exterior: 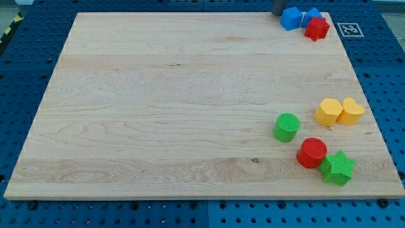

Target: Place your arm to the center of the board

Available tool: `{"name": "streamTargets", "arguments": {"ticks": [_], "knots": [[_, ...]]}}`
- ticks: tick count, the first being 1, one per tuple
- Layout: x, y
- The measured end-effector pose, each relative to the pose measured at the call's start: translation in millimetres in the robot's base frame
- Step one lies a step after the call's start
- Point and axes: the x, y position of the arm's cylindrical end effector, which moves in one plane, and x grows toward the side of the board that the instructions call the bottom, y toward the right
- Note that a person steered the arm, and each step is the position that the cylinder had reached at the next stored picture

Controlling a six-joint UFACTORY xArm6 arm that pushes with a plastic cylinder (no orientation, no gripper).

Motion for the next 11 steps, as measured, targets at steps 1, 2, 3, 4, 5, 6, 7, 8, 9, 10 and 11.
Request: {"name": "streamTargets", "arguments": {"ticks": [1,2,3,4,5,6,7,8,9,10,11], "knots": [[3,-34],[19,-72],[21,-73],[33,-77],[89,-120],[135,-170],[160,-177],[160,-176],[160,-176],[160,-176],[160,-176]]}}
